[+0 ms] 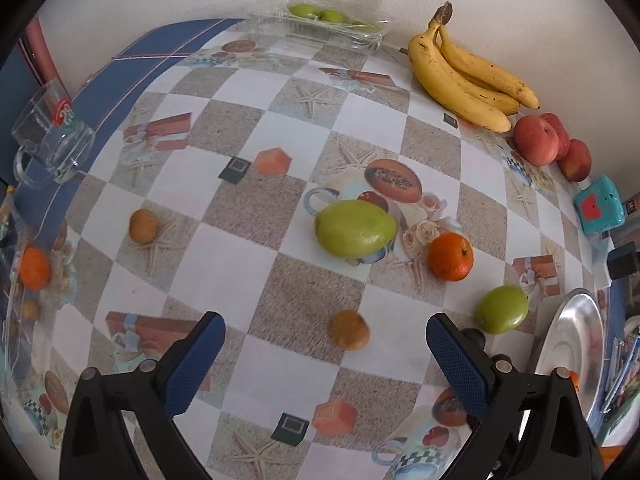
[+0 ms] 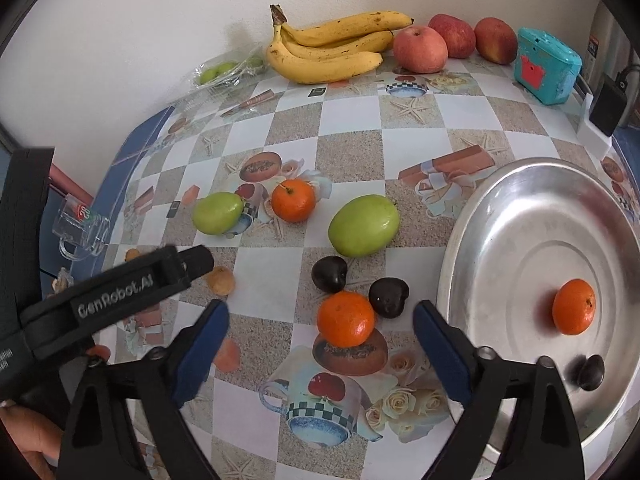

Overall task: Organize fruits
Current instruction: 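Withdraw both tools from the bowl toward the remaining fruit, then grasp a small brown kiwi with the left gripper while the right grasps another orange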

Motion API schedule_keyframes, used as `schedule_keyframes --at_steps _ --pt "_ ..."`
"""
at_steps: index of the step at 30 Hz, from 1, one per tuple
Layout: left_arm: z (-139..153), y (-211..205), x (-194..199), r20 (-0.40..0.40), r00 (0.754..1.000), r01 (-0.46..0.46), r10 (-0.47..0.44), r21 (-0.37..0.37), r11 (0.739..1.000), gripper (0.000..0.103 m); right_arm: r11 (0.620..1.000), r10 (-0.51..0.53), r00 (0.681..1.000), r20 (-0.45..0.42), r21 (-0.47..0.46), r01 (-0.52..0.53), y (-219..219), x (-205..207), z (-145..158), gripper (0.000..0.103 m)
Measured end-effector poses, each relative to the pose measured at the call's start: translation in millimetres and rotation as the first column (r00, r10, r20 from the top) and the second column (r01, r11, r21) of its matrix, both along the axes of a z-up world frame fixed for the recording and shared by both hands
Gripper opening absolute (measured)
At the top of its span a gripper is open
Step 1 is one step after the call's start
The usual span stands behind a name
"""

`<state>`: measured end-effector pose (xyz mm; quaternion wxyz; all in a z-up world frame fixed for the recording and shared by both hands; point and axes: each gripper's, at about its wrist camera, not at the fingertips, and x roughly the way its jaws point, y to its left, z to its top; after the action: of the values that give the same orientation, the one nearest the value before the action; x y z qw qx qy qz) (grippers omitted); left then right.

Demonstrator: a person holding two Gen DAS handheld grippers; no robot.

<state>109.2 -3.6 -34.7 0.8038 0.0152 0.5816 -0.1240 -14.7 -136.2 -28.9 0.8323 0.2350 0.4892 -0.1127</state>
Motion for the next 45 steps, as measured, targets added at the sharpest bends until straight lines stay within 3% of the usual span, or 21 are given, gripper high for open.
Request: schedule_keyframes --at_steps 3,6,18,25,33,35,45 --pt "1 -6 3 0.005 1.000 0.008 -0.008 0.001 1.000 0.099 1.000 -0.006 1.000 -0.016 -0.015 0.006 0 2 -3 0.087" --pt "-1 -11 5 0.004 1.000 0.024 -0.024 -0.013 1.000 0.096 1.000 -0.011 1.000 -0.027 -0.005 0.010 -2 3 -6 0.078" --pt "-24 -10 4 -0.069 0.997 0.030 -0.032 -0.020 0.999 0.071 1.000 -0.020 0.995 -0.093 0.013 0.022 -1 3 -19 0.068" --pt "-29 -17 2 -0.086 0.995 0.054 -0.056 -0.025 0.998 0.052 0.999 -0.035 0.993 -0.109 0.023 0.038 -3 3 -26 0.063" --pt "-33 -20 2 -0.095 0.994 0.056 -0.058 -0.025 0.998 0.028 0.999 -0.035 0.992 -0.119 0.019 0.038 -3 4 -28 0.042" --pt "-32 -20 2 -0.095 0.994 0.056 -0.059 -0.027 0.998 0.026 0.999 -0.032 0.993 -0.117 0.024 0.035 -4 4 -29 0.038" --pt "-28 -14 0 -0.088 0.995 0.046 -0.049 -0.042 0.998 0.026 0.999 -0.037 0.993 -0.114 0.036 0.041 -5 3 -29 0.037"
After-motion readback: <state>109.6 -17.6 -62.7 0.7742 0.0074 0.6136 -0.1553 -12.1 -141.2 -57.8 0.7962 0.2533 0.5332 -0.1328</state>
